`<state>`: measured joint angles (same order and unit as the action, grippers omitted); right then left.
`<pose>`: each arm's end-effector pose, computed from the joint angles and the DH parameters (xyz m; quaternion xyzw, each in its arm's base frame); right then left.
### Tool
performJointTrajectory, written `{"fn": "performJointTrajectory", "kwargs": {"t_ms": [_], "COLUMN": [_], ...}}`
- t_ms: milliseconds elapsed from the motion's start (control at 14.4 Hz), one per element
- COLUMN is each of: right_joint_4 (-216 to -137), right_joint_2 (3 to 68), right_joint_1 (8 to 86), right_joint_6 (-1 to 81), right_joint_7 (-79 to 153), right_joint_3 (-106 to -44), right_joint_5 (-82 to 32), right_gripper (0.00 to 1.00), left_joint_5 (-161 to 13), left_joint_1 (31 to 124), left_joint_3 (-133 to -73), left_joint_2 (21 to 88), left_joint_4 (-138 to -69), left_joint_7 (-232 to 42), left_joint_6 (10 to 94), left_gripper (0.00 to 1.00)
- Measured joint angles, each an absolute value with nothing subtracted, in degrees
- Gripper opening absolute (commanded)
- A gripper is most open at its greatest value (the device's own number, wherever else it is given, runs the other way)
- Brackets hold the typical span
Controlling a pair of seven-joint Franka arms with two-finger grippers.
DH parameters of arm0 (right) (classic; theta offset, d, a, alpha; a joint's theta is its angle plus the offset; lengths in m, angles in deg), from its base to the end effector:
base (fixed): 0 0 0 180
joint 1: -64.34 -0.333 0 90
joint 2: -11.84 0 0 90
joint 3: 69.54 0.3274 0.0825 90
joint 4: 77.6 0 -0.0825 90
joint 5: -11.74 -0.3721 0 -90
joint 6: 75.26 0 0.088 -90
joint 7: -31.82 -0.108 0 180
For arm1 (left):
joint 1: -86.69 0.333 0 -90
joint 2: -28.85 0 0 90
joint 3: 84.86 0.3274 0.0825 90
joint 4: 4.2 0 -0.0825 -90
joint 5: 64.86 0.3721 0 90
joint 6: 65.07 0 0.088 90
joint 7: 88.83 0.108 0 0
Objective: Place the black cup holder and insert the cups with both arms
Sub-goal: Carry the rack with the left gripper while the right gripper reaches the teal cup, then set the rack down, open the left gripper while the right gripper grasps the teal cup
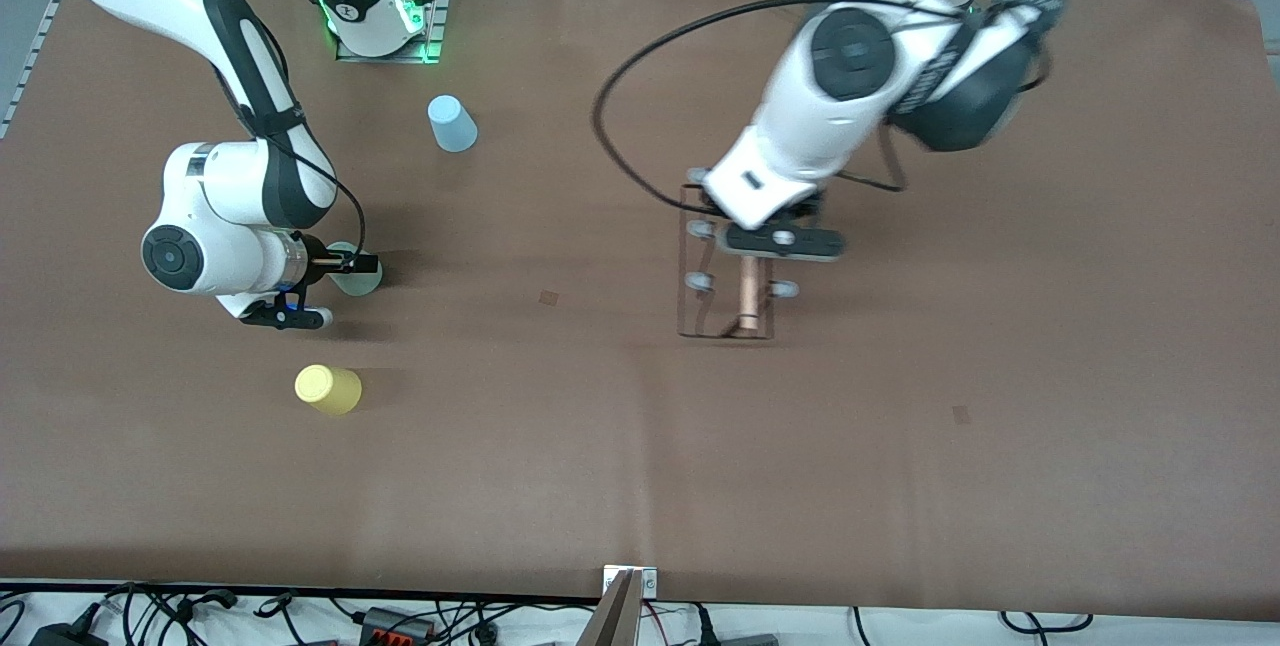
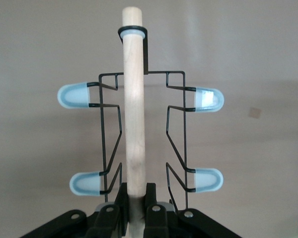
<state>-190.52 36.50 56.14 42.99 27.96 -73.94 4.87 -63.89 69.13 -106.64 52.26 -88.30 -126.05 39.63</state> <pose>0.5694 0.0455 0.2468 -0.9849 0.0365 0.1682 0.0198 0.5393 -0.3890 0.4710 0.9977 -0.0072 -0.0489 0.0454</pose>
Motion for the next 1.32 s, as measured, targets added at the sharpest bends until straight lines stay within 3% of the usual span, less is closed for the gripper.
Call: {"fn": "performJointTrajectory", "kwargs": {"t_ms": [347, 763, 901, 1040, 1109, 1248, 1318], "right_joint_4": [-190.5, -190.6, -190.7, -190.7, -190.7, -190.6, -190.4], "right_joint_2": [36.9, 37.0, 37.4, 38.0, 38.2, 38.2, 38.1], "right_joint_1": [56.1, 56.2, 56.3, 56.3, 56.3, 56.3, 56.4], "right_joint_6": [42.9, 42.9, 42.9, 42.9, 42.9, 42.7, 42.5], "right_joint_7": [28.0, 28.1, 28.1, 28.1, 28.1, 28.1, 28.1], "right_joint_3": [-74.1, -74.3, -74.3, -74.3, -74.3, -74.4, -74.4], "right_joint_5": [4.9, 6.7, 7.1, 7.1, 7.1, 7.2, 7.2], "right_gripper": [1.00, 1.00, 1.00, 0.73, 0.54, 0.33, 0.30], "left_joint_5": [-63.9, -62.3, -60.4, -57.9, -57.0, -56.7, -56.7], "left_joint_1": [62.3, 58.1, 56.5, 55.3, 54.9, 54.7, 54.8], "left_joint_3": [-106.5, -106.1, -106.0, -106.0, -106.0, -106.0, -105.9], "left_joint_2": [59.9, 65.4, 66.3, 67.1, 67.5, 67.8, 67.8], "left_joint_4": [-83.7, -83.0, -83.0, -83.0, -82.9, -82.8, -82.5], "left_joint_7": [-135.0, -138.9, -141.2, -142.2, -142.5, -142.6, -142.7], "left_joint_6": [45.3, 51.2, 52.6, 52.9, 53.0, 53.2, 53.2], "left_gripper": [0.01, 0.01, 0.05, 0.07, 0.14, 0.44, 0.99]}}
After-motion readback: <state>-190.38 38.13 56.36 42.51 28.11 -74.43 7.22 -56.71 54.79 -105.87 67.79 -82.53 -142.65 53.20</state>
